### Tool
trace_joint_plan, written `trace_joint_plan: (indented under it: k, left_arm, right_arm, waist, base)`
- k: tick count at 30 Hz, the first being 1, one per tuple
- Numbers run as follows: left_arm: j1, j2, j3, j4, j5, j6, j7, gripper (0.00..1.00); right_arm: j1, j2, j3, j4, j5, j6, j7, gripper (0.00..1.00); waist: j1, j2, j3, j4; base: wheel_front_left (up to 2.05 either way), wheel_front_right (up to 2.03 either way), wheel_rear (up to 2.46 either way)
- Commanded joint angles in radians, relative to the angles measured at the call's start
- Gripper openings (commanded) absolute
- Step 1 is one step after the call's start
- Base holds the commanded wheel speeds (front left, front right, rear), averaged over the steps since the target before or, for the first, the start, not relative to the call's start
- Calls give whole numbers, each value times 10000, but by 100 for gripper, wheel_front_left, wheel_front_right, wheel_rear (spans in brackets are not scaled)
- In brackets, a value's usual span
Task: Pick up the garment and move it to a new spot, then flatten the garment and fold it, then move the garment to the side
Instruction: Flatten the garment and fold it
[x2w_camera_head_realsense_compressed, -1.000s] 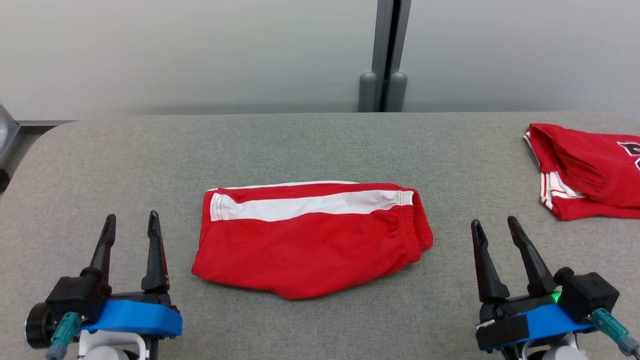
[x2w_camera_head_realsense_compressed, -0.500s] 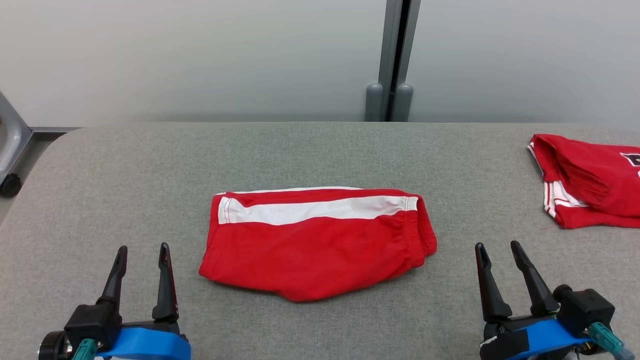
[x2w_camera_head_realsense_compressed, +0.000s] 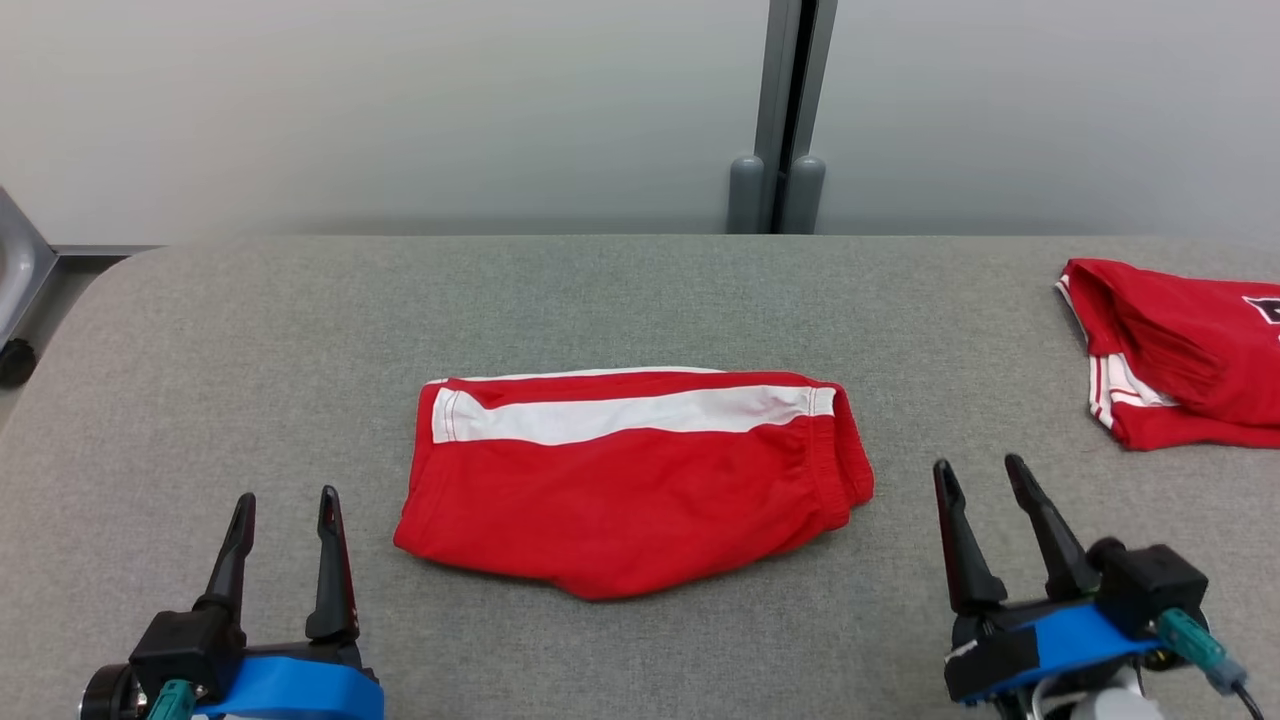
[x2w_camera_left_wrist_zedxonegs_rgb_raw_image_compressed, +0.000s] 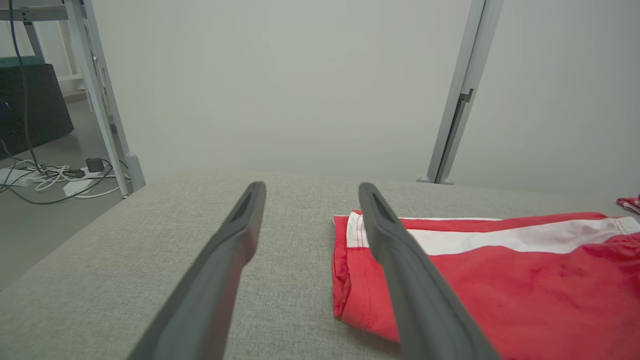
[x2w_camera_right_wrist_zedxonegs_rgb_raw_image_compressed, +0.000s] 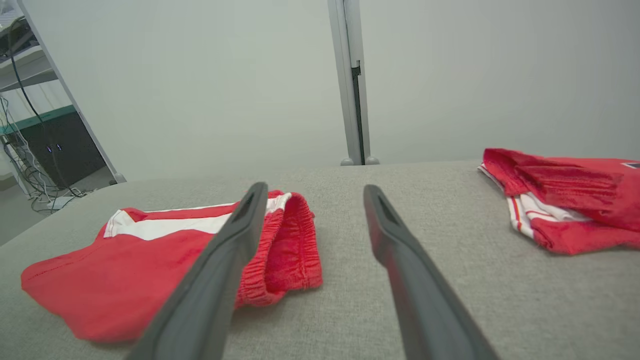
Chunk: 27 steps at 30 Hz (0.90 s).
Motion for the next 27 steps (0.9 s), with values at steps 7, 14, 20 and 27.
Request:
trace_joint_plan:
  k: [7, 14, 20, 27]
  left_arm:
    - [-445, -239, 71, -23, 247, -196, -40, 100]
    - [-873, -467, -46, 33, 334, -332, -40, 100]
    - [-1086, -573, -32, 98, 340, -413, -40, 100]
    - [-1156, -645, -3, 171, 372, -443, -41, 100]
  right_arm:
    - [-1899, -5, 501, 561, -365, 6, 364, 100]
    - [-3245, -9, 444, 2502, -837, 5, 827, 100]
    - [-3866, -9, 132, 4601, -1169, 5, 689, 100]
    - [-4302, -9, -288, 6418, -1351, 5, 305, 100]
  waist:
    - [-1, 0, 405, 263]
    - [-1, 0, 877, 778]
    - [-1, 0, 1209, 1169]
    - [-1, 0, 1345, 1314]
  base:
    - [0, 0, 0]
    - [0, 0, 0]
    - [0, 0, 0]
    - [0, 0, 0]
